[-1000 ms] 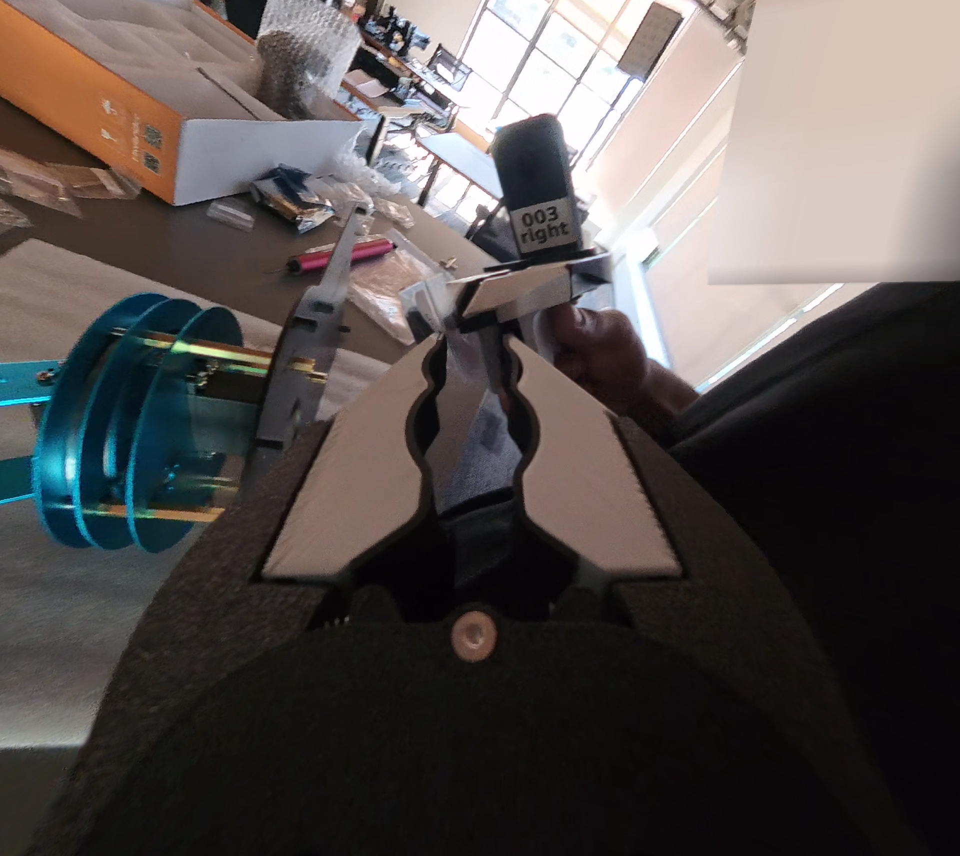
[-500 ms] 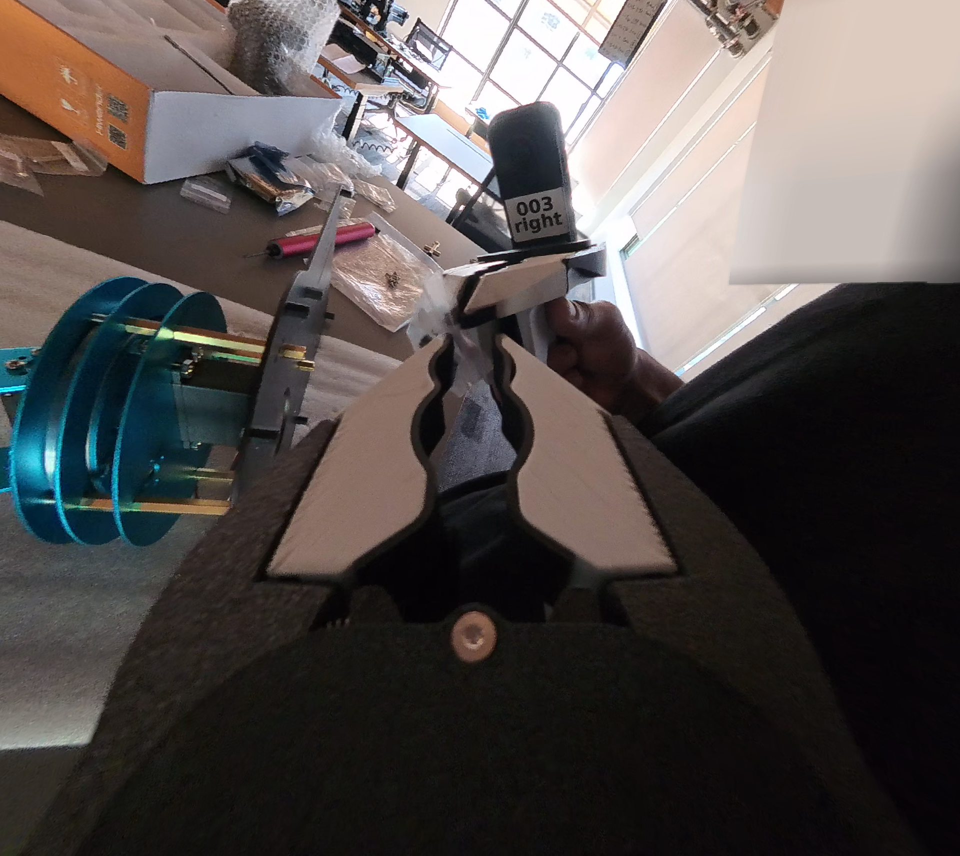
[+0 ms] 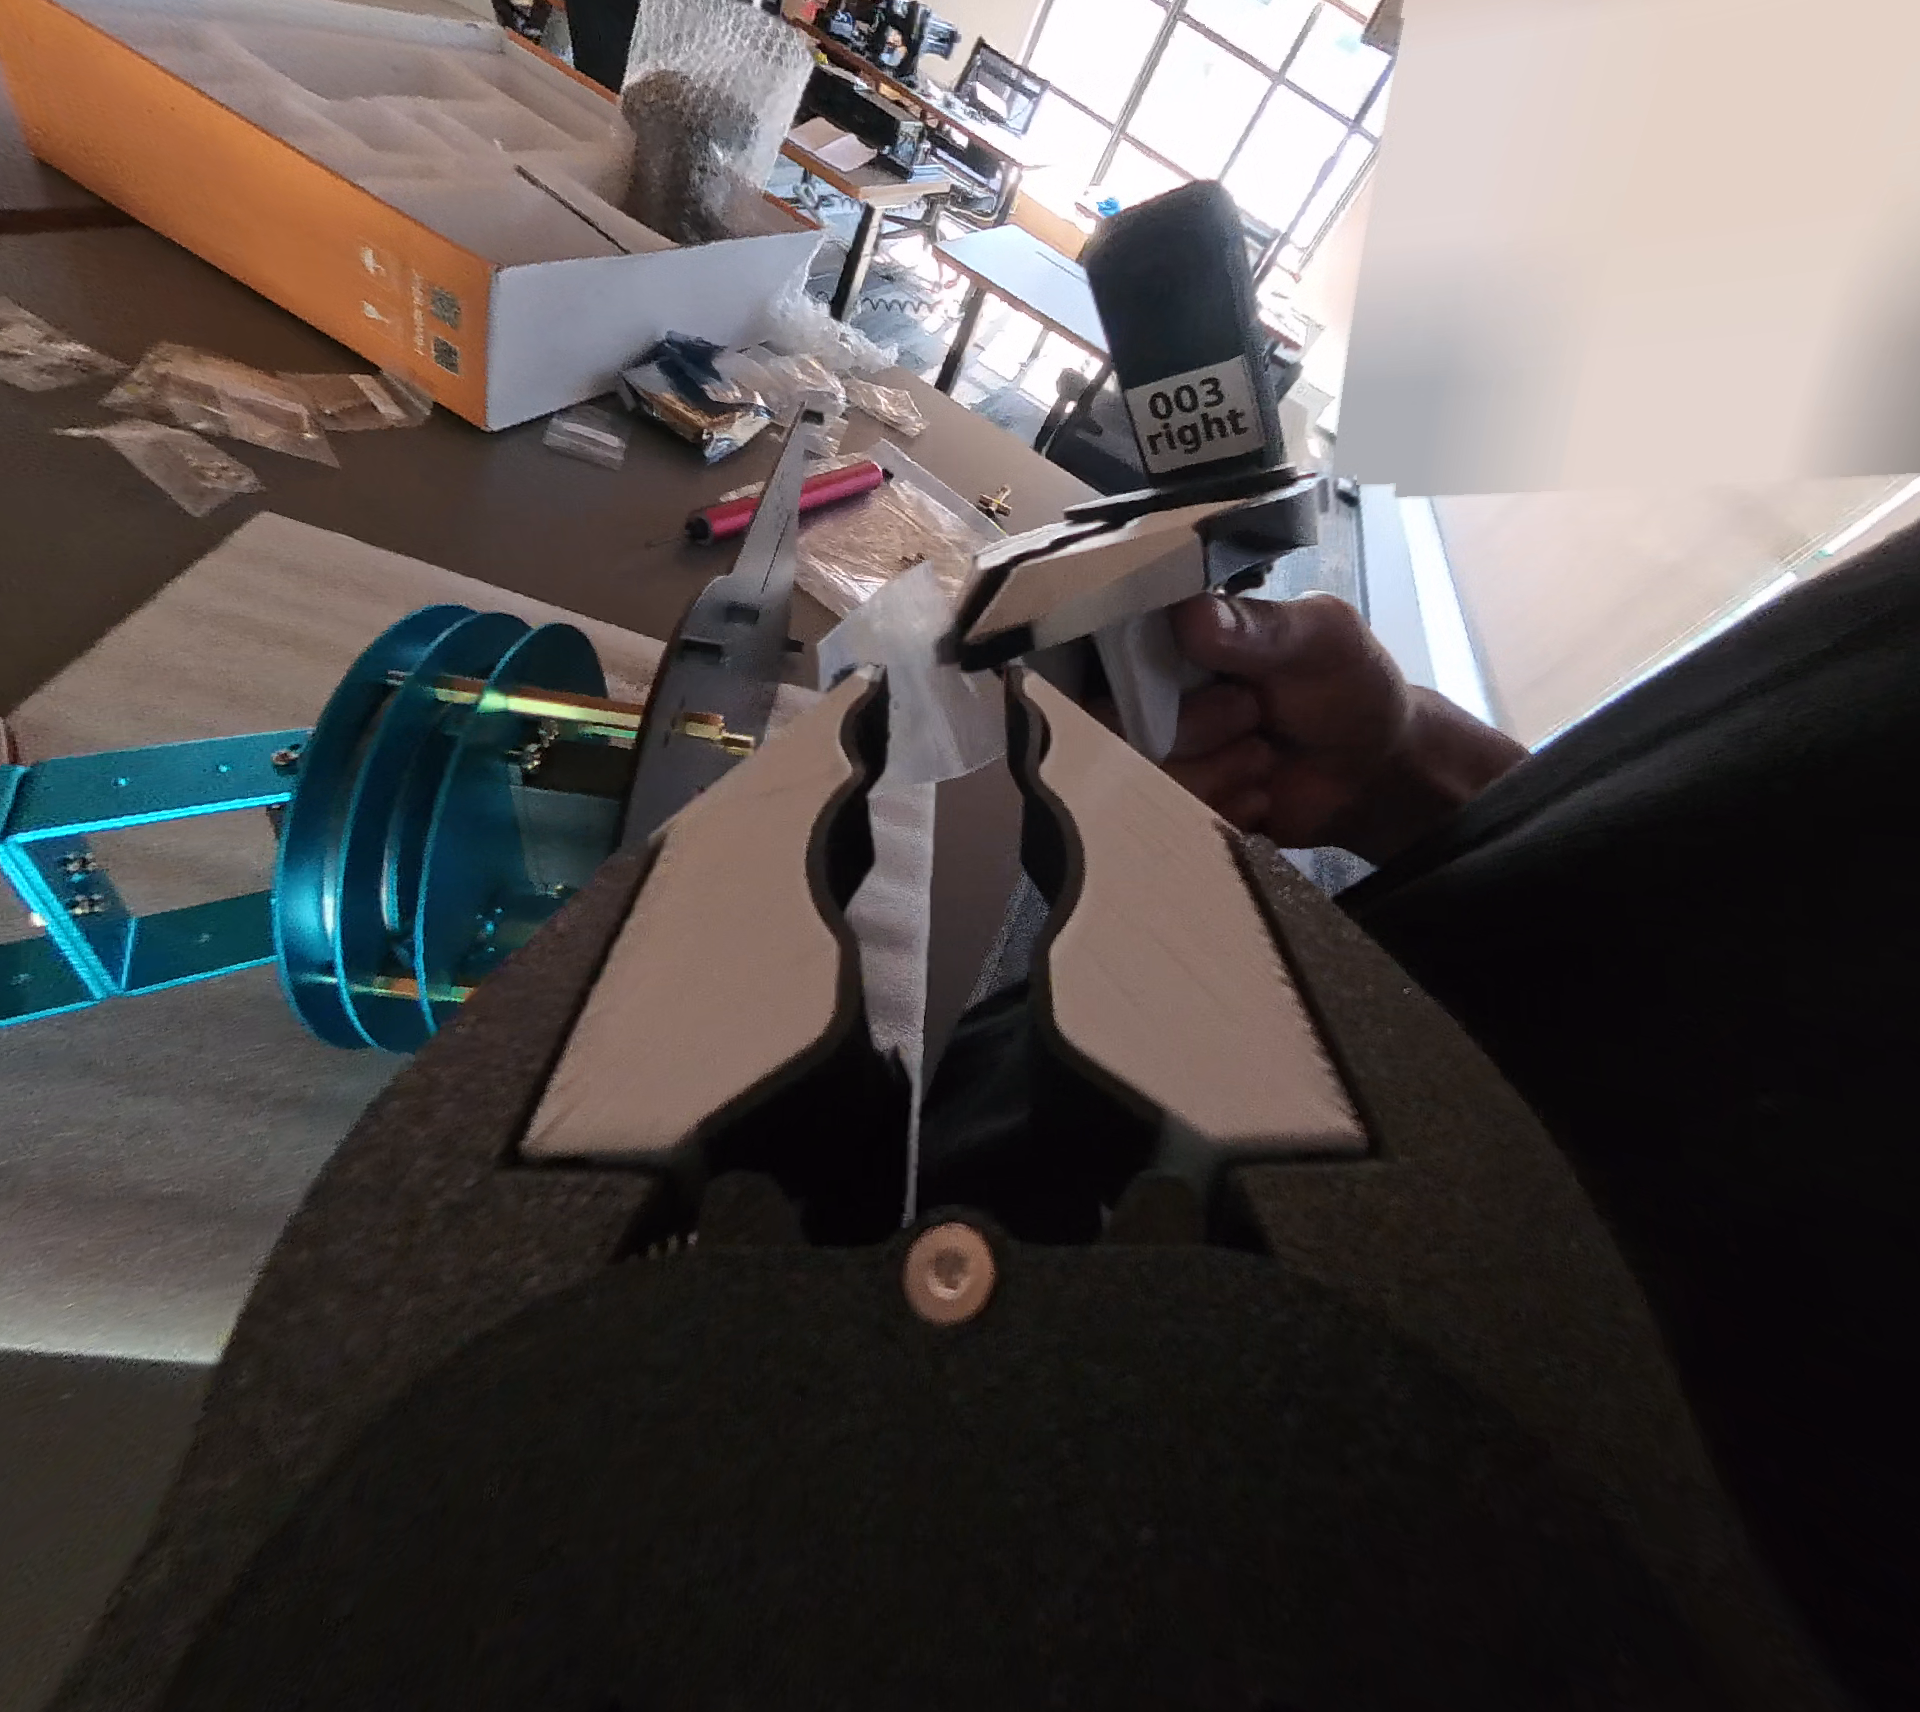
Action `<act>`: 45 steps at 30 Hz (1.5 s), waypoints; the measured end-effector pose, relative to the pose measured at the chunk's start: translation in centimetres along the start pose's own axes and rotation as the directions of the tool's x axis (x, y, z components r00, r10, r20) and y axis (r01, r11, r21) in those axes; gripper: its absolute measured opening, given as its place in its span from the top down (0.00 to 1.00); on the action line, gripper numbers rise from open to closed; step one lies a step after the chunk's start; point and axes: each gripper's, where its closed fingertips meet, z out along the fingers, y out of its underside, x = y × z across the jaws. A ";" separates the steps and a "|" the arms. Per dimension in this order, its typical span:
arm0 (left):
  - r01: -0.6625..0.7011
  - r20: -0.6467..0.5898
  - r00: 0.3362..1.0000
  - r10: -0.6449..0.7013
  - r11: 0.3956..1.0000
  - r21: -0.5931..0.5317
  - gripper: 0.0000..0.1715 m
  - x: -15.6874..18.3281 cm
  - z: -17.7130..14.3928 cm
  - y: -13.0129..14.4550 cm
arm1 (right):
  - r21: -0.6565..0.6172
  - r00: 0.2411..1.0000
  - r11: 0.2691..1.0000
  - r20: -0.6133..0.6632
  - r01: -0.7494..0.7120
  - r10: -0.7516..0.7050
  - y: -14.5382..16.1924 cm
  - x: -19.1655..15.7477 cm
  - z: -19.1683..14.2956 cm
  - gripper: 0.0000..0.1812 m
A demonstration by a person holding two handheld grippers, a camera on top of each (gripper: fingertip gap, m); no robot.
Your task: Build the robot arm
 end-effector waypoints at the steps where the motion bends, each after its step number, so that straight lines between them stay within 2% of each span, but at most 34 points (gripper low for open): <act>1: -0.008 0.000 1.000 0.008 1.000 -0.004 0.88 0.1 0.0 0.0 | -0.006 1.000 1.000 0.004 0.003 -0.003 0.1 -0.1 0.1 1.00; 9: -0.016 0.007 1.000 0.016 1.000 -0.020 0.97 0.2 0.2 0.1 | 0.004 1.000 1.000 0.029 -0.010 0.010 -0.1 -0.4 0.1 1.00; 14: -0.019 -0.012 1.000 0.019 1.000 -0.013 1.00 0.5 0.0 0.0 | 0.019 0.994 0.998 0.089 -0.060 0.058 -0.2 -0.9 0.0 1.00; 18: 0.056 -0.075 0.996 -0.054 0.998 0.024 1.00 0.9 -0.3 -0.6 | 0.048 0.983 0.992 0.153 -0.113 0.105 -0.6 -1.4 -0.2 1.00; 23: 0.125 -0.127 0.985 -0.118 0.991 0.052 1.00 0.8 -0.6 -0.9 | 0.050 0.991 0.996 0.117 -0.073 0.066 -0.7 -1.1 -0.4 1.00; 27: 0.112 -0.100 0.989 -0.108 0.993 0.037 1.00 0.4 -0.5 -0.6 | 0.040 0.996 0.998 0.081 -0.045 0.042 -0.6 -0.9 -0.1 1.00; 29: 0.111 -0.091 0.990 -0.107 0.993 0.036 1.00 0.2 -0.4 -0.5 | 0.035 0.994 0.998 0.094 -0.055 0.052 -0.6 -1.1 0.0 0.94; 31: 0.107 -0.093 0.990 -0.103 0.994 0.031 1.00 0.3 -0.3 -0.4 | 0.028 0.997 0.999 0.077 -0.032 0.029 -0.5 -1.0 0.1 1.00; 36: 0.063 -0.058 0.996 -0.062 0.998 0.010 1.00 0.1 0.0 -0.1 | 0.021 0.998 0.999 0.056 -0.028 0.027 -0.5 -0.6 0.1 1.00; 40: -0.011 0.019 1.000 0.011 1.000 -0.013 1.00 -0.5 0.2 0.2 | 0.010 1.000 1.000 0.025 -0.011 0.011 -0.3 -0.3 0.1 0.96; 45: -0.116 0.118 0.985 0.122 0.991 -0.059 1.00 -1.2 0.5 0.7 | -0.010 0.996 0.999 -0.080 0.032 -0.033 -0.2 0.9 0.3 0.97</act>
